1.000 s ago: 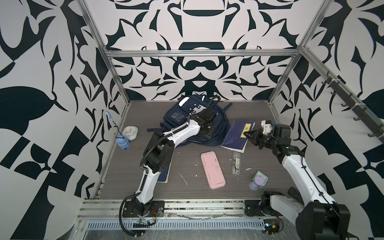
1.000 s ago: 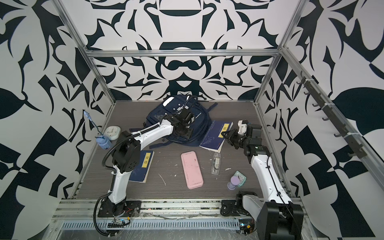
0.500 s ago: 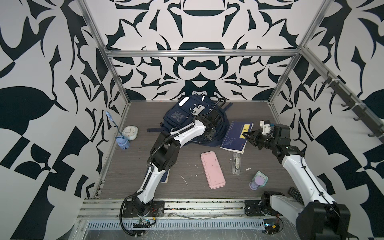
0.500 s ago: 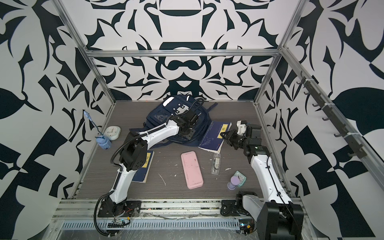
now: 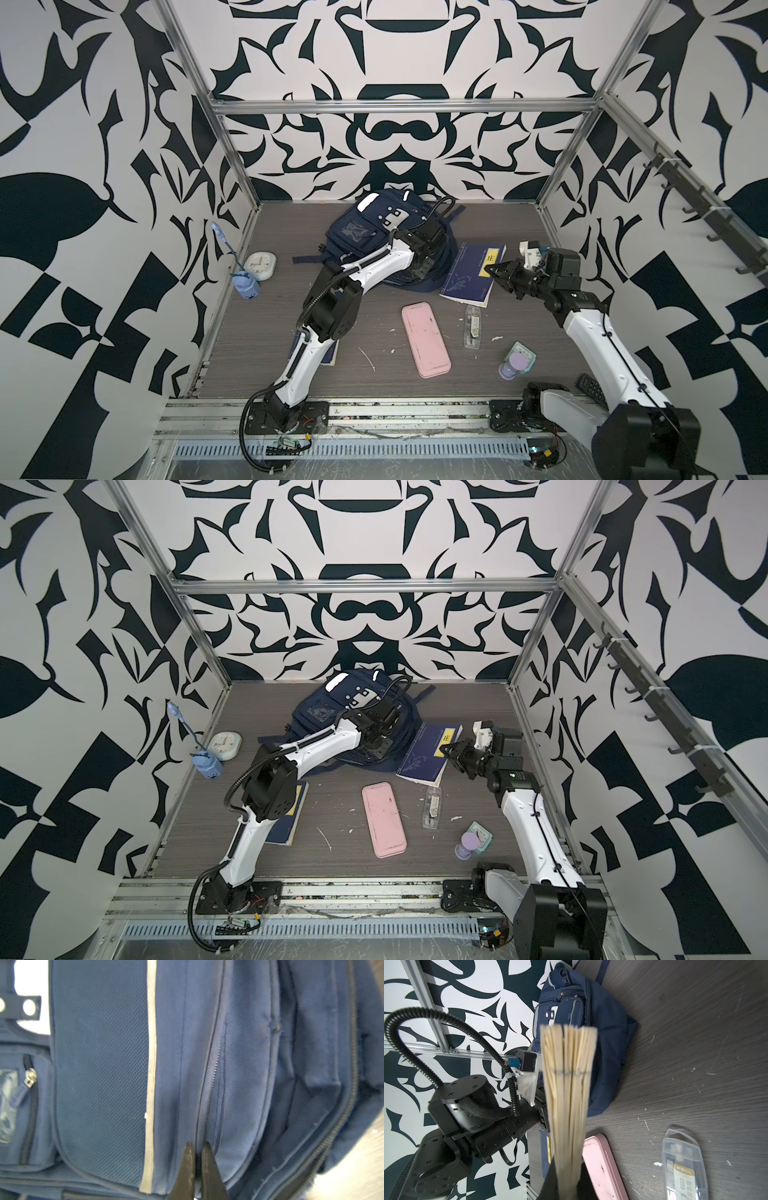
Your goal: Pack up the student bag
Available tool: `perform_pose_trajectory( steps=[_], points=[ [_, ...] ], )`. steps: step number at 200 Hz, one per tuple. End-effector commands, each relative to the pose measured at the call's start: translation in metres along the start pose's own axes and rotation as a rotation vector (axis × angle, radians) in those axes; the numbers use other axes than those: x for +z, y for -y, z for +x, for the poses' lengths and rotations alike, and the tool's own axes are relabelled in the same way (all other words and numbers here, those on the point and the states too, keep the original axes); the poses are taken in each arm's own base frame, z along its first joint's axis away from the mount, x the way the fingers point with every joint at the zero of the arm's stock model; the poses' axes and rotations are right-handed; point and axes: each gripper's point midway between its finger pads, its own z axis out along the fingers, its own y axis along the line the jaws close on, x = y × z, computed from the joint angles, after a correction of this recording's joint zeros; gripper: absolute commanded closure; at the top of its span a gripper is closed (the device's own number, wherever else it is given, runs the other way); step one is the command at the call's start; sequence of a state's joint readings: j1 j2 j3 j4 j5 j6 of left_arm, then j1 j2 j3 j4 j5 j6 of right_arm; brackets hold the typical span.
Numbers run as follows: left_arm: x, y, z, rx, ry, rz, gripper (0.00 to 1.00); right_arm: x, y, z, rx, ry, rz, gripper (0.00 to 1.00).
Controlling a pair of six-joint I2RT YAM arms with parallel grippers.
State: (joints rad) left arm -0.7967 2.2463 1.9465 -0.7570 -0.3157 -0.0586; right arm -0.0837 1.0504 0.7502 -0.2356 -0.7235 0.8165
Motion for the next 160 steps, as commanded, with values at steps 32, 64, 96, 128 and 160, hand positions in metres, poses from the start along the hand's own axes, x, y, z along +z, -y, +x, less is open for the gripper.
perform_pose_trajectory(
  steps=[32, 64, 96, 128, 160],
  points=[
    [-0.068, -0.028, -0.038, -0.096, 0.142, 0.037, 1.0, -0.002, -0.013, -0.003, -0.042, 0.008, -0.059, 1.0],
    [-0.097, -0.039, -0.053, -0.175, 0.216, 0.099, 1.0, -0.001, -0.013, -0.002, -0.04, 0.006, -0.065, 1.0],
    [-0.126, -0.048, -0.068, -0.235, 0.291, 0.18, 1.0, 0.0, -0.014, -0.004, -0.036, 0.009, -0.07, 1.0],
    [-0.147, -0.057, -0.079, -0.33, 0.347, 0.323, 1.0, 0.005, -0.02, -0.015, -0.028, 0.029, -0.096, 1.0],
    [-0.172, -0.061, -0.086, -0.382, 0.404, 0.439, 1.0, 0.016, -0.021, -0.028, -0.011, 0.041, -0.119, 1.0]
  ],
)
